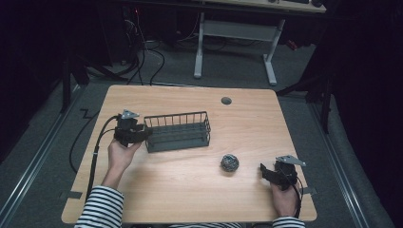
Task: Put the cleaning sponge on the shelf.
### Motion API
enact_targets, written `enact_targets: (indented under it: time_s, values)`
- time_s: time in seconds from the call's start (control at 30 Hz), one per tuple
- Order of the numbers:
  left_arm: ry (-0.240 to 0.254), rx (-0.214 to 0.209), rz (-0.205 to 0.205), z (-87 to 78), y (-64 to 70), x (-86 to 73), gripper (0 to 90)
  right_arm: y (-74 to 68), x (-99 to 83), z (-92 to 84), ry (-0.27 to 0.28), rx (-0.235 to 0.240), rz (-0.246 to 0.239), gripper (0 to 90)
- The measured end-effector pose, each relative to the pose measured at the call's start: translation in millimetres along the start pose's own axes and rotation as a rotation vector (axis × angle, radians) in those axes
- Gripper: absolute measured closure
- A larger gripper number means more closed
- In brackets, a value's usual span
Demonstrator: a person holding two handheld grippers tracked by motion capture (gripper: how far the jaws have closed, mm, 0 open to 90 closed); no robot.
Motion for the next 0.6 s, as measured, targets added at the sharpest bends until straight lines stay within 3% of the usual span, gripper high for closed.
enact_targets:
  time_s: [0.2,0.6]
  values:
    - [-0.005,0.003,0.012,0.3,2.0,-3.8,59.7,-0.2,-0.1,0.0,0.0,0.001,-0.001,32.0]
    - [0.031,-0.006,0.027,-10.1,12.0,-8.1,64.1,-0.5,-0.2,-0.1,-0.001,0.001,0.001,32.0]
Point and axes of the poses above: each handheld gripper's, and its own axes: z roughly forward along the jaws, x roughly out of its top, y roughly to its right, the point moved 3 cm from there along z, roughly forward along the jaws, and after that the axes turned 12 degrees about z, right-handed, at the moved point
